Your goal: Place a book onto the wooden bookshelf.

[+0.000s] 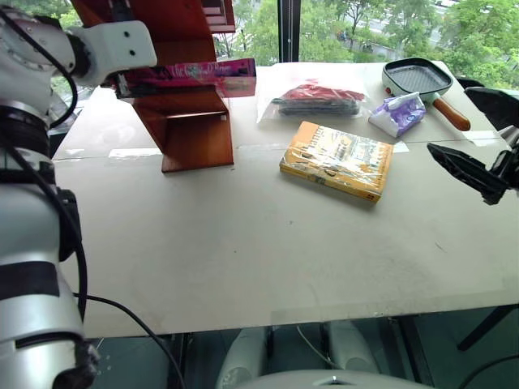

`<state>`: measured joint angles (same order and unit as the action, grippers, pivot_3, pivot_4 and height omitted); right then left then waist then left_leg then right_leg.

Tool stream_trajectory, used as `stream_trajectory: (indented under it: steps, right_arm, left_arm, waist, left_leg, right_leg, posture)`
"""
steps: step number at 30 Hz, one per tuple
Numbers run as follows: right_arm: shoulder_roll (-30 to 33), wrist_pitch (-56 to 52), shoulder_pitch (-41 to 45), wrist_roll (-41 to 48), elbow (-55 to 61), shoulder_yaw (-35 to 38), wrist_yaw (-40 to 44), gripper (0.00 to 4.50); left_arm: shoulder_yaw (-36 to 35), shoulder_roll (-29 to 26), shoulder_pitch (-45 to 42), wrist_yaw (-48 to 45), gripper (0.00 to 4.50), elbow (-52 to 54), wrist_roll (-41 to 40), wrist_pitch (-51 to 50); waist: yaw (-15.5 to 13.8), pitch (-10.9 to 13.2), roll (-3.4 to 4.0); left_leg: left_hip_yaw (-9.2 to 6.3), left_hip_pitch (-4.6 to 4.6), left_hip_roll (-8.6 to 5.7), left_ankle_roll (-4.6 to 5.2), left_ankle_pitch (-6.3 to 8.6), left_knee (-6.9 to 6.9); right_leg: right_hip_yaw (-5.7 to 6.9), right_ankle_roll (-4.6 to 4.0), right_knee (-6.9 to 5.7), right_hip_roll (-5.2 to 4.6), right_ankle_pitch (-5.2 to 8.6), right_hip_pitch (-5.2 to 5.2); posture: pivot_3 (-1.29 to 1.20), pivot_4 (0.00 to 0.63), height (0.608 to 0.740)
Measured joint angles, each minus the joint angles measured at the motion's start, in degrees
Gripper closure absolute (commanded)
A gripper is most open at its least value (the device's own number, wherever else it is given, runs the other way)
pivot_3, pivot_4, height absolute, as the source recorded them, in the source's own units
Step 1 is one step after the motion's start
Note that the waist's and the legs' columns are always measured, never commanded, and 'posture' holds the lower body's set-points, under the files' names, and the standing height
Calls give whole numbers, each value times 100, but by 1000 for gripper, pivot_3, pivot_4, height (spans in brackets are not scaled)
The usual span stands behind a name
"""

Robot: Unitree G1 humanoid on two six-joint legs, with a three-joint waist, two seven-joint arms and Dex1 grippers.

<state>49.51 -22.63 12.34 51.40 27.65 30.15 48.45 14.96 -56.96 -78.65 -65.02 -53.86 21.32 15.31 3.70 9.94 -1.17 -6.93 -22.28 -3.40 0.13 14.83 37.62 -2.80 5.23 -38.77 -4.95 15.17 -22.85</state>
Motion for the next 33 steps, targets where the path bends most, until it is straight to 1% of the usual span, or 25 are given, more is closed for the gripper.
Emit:
stream_trajectory:
  steps: [2,3,4,5,8,9,10,12,14,15,16,17,18,19,20,23,25,27,28,29,30,31,33]
  right_arm:
    - [29,0,16,39,-40,14,37,0]
    - [37,-1,27,59,-76,18,78,0]
    - [40,-1,43,61,-114,19,102,0]
    - [51,0,67,70,-155,19,122,0]
    - [63,-3,184,96,-199,-2,129,0]
    - [64,-3,271,133,-232,-3,132,0]
    - [66,-3,298,148,-272,3,133,0]
    - [62,-28,419,186,-402,-18,128,0]
    - [37,-77,517,270,-424,-21,111,0]
    - [29,-82,530,282,-427,-21,109,0]
    - [8,-99,565,325,-442,-22,100,0]
    - [3,-104,570,338,-457,-19,95,0]
    - [4,-124,566,353,-476,-13,88,0]
    - [4,-172,552,383,-533,11,73,0]
    - [6,-223,537,411,-565,33,46,0]
    - [6,-304,391,484,-484,70,-13,0]
    - [1,-390,-14,510,-356,245,-34,0]
    - [-73,-510,-929,486,-209,595,2,0]
    - [-154,-588,-1371,415,-239,745,38,0]
    - [-208,-659,-2023,272,-310,947,153,0]
    - [-224,-690,-2205,219,-331,1078,201,0]
    - [-224,-692,-2231,213,-330,1095,208,0]
    - [-228,-593,-3005,-76,-234,1438,413,0]
  left_arm:
    - [-163,-145,337,-243,237,548,-181,-331]
    - [-416,-251,680,-497,237,1187,-502,-811]
    - [-582,-273,845,-657,237,1577,-744,-1170]
    - [-955,-292,1158,-887,237,2407,-1255,-1844]
    - [-1591,-310,1600,-1179,237,3845,-2237,-3158]
    - [-1907,-304,1814,-1214,237,4528,-2759,-3940]
    - [-2029,-270,1861,-1217,237,4929,-3089,-4403]
    - [-2517,82,1886,-943,237,6002,-4235,-5924]
    - [-2836,388,1903,-598,237,6855,-5128,-6998]
    - [-2858,430,1907,-555,237,6938,-5226,-7109]
    - [-2976,581,1989,-285,237,7229,-5551,-7480]
    - [-3080,697,2120,-125,237,7369,-5692,-7636]
    - [-3203,906,2372,132,237,7576,-5777,-7703]
    - [-3294,1417,2882,537,237,7900,-5854,-7666]
    - [-3154,2160,3626,1054,237,8270,-5835,-7350]
    - [-2776,2788,4513,1631,237,8493,-5611,-6812]
    - [-2578,2854,5121,1753,237,8507,-5407,-6378]
    - [-2436,2751,5966,1629,237,8334,-5096,-5632]
    - [-2378,2714,6273,1604,237,8100,-4957,-5392]
    - [-2447,2662,6626,1603,237,7696,-4829,-5093]
    - [-2507,2603,6694,1568,237,7460,-4782,-4958]
    - [-2515,2592,6704,1562,237,7446,-4781,-4945]
    - [-2655,2344,6954,1382,237,7299,-4792,-4657]
  waist:
    - [11,4,-8]
    - [18,6,-10]
    - [17,6,-10]
    - [14,6,-10]
    - [10,6,-9]
    - [10,6,-9]
    - [6,6,-9]
    - [-44,6,-9]
    - [-66,5,-7]
    - [-66,5,-7]
    - [-70,4,-5]
    - [-72,1,1]
    - [-71,-5,11]
    - [-95,-6,18]
    - [-129,-2,12]
    - [-152,5,-8]
    - [-181,2,-5]
    - [-233,-5,-3]
    - [-281,-3,-1]
    - [-318,-2,3]
    - [-320,-1,3]
    - [-323,0,7]
    - [-335,-4,10]
  left_leg:
    - [-8,-61,5,-1,-1,20]
    - [-11,-81,9,-5,-3,31]
    - [-15,-88,11,-5,-3,41]
    - [-20,-106,13,-6,-3,53]
    - [-32,-127,18,-8,-3,76]
    - [-33,-126,18,-7,-3,76]
    - [-39,-127,18,-2,0,78]
    - [-49,-127,18,4,3,83]
    - [-48,-123,17,3,3,82]
    - [-48,-122,18,3,3,82]
    - [-46,-119,16,1,2,82]
    - [-38,-109,16,-5,-2,79]
    - [-30,-97,16,-6,-2,70]
    - [-15,-57,17,-4,-1,61]
    - [-12,-45,18,3,4,63]
    - [-17,-48,21,1,4,68]
    - [-14,-45,20,2,4,61]
    - [-14,-41,21,1,4,48]
    - [-9,-42,20,2,5,48]
    - [-7,-41,18,4,6,50]
    - [-5,-41,17,9,9,55]
    - [-4,-41,15,10,9,57]
    - [-1,-26,17,13,12,54]
  right_leg:
    - [4,-1,-11,2,-1,-51]
    - [6,-2,-14,3,-2,-66]
    - [11,-2,-16,2,-2,-68]
    - [18,-2,-12,2,-2,-74]
    - [30,-1,-10,-1,-2,-79]
    - [31,-1,-9,-1,-2,-77]
    - [37,-1,-12,0,-2,-76]
    - [48,-1,-13,1,-2,-71]
    - [47,-1,-15,1,-2,-68]
    - [46,-1,-17,2,-2,-68]
    - [44,-2,-17,3,-3,-67]
    - [36,-2,-19,2,-3,-64]
    - [29,-2,-11,1,-3,-54]
    - [16,-2,-8,-5,-3,-24]
    - [14,-2,-4,-2,-3,-10]
    - [16,-4,-5,0,-4,-10]
    - [13,-4,-4,0,-4,-12]
    - [14,-6,5,0,-3,-10]
    - [10,-6,5,-1,-3,-12]
    - [9,-6,4,-3,-3,-11]
    - [9,-5,4,-3,-4,-10]
    - [7,-4,4,-4,-4,-8]
    - [21,-4,21,-3,-3,18]
  posture:
    - [0,150,740]
    - [0,150,740]
    - [0,150,740]
    - [0,150,740]
    - [0,150,740]
    - [0,150,740]
    - [0,150,740]
    - [0,150,740]
    - [0,150,740]
    - [0,150,740]
    - [0,150,740]
    - [0,150,740]
    - [0,150,740]
    - [0,150,740]
    - [0,150,740]
    - [0,150,740]
    - [0,150,740]
    - [0,150,740]
    - [0,150,740]
    - [0,150,740]
    - [0,150,740]
    - [0,150,740]
    - [0,150,740]
